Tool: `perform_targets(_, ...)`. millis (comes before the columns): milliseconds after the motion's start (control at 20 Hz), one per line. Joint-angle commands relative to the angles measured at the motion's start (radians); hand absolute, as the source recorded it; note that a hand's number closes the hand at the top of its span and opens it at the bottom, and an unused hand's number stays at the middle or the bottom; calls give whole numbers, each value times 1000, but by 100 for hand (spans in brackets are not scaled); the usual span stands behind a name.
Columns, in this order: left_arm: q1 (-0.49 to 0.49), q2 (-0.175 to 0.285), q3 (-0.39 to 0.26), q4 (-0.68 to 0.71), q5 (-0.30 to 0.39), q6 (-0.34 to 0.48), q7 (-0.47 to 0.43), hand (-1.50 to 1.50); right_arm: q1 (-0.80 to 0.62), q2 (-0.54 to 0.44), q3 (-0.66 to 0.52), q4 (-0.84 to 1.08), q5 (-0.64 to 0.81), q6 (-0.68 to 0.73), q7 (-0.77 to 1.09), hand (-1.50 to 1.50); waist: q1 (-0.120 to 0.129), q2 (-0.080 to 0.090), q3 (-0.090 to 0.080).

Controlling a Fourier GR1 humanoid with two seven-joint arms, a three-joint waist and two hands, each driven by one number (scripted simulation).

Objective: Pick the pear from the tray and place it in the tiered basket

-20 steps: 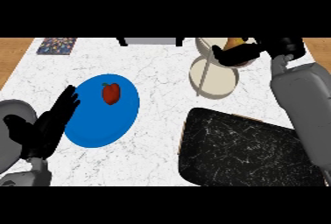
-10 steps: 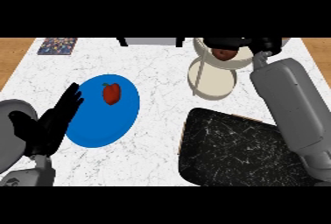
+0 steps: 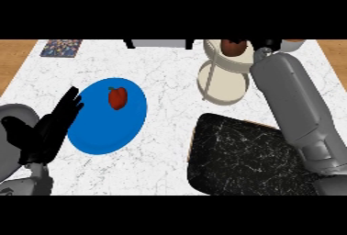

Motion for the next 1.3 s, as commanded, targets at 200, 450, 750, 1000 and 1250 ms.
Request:
perform_targets(200, 9, -50, -36, -10, -45, 27, -30, 0, -91, 64, -91, 165, -43, -85, -92, -150, 6, 13, 2)
perform_targets(450, 11, -8, 5, -19, 11, -24, 6, 0, -47, 52, -207, 77, -195, -55, -120, -150, -2, 9, 3)
perform_targets(750, 18, -8, 16, 25, -9, -18, -38, 0, -38, 32, -351, -14, -366, -48, -147, -150, -11, 7, 3)
perform_targets(1000, 46, -35, -7, -13, -36, 14, -10, 0, -16, -87, -434, -66, -437, -17, -122, -150, -14, 5, 3)
perform_targets(1250, 48, -20, 21, -43, -8, -2, -9, 0, 57, -181, -498, -112, -482, -18, -126, -150, -17, 4, 2)
